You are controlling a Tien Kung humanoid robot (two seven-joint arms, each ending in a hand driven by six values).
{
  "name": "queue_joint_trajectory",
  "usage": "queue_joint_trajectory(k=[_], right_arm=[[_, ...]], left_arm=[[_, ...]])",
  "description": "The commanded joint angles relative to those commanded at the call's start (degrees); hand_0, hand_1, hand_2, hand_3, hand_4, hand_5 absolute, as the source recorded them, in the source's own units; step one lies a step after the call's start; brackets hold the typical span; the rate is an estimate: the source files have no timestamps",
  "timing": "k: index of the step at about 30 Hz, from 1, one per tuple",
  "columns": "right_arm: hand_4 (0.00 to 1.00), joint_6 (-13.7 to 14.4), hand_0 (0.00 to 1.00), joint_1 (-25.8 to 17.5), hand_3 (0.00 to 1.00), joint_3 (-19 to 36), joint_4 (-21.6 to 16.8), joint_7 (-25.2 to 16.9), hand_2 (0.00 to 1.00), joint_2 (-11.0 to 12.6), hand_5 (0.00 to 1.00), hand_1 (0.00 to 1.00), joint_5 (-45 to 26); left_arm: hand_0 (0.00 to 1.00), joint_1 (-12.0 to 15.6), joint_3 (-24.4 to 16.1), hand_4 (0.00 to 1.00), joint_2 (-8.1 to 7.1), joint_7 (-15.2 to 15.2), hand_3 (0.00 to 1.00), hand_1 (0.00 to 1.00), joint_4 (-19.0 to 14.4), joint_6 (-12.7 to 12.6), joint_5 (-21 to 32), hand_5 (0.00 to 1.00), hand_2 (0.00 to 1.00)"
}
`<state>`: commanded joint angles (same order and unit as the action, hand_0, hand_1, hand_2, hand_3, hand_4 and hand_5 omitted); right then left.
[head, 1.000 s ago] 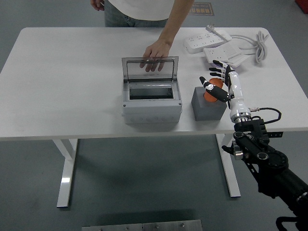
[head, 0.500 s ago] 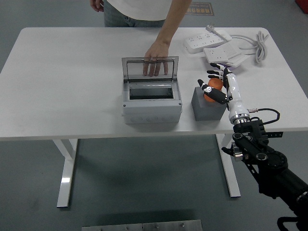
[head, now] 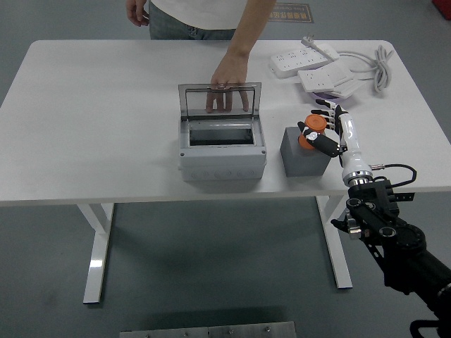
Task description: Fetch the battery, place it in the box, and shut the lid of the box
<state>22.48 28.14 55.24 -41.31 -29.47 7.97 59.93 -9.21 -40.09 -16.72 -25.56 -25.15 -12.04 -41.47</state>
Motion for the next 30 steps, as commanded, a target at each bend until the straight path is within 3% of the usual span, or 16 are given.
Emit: queue_joint_trajectory(k=[20,26,27,30], right_arm=[[0.815,0.47,0.629,0.44,0.779,-2.39,-0.05,0.54,0.699,-0.08,0.178,0.674,0.07],[0.785,0.89,0.611,0.45,0.764,-2.49,-0.35,0.89,0.687,-0.02,0.15,0.662,0.4],[0.682,0.95,0.6,0.45,0.7,-2.49,-0.4,0.96,0.66,-0.01,0.083,0.648,0.43],[0.682,1.11,0.6,0.46,0.7,-2.53,-0.53,1.11,0.66,0.03,0.083,0.648,0.42]], left_arm=[[0.67,0.04,-0.29,0.554,0.02,-0.1,0.568,0.743,0.01,0.03,-0.3,0.145,0.628],[0.67,-0.01,-0.34,0.555,0.05,-0.12,0.57,0.743,0.01,0.03,-0.33,0.143,0.629],[0.669,-0.03,-0.35,0.559,0.05,-0.12,0.572,0.743,0.01,0.02,-0.34,0.143,0.63],[0.669,-0.09,-0.41,0.559,0.06,-0.13,0.572,0.743,0.02,0.04,-0.43,0.143,0.63]])
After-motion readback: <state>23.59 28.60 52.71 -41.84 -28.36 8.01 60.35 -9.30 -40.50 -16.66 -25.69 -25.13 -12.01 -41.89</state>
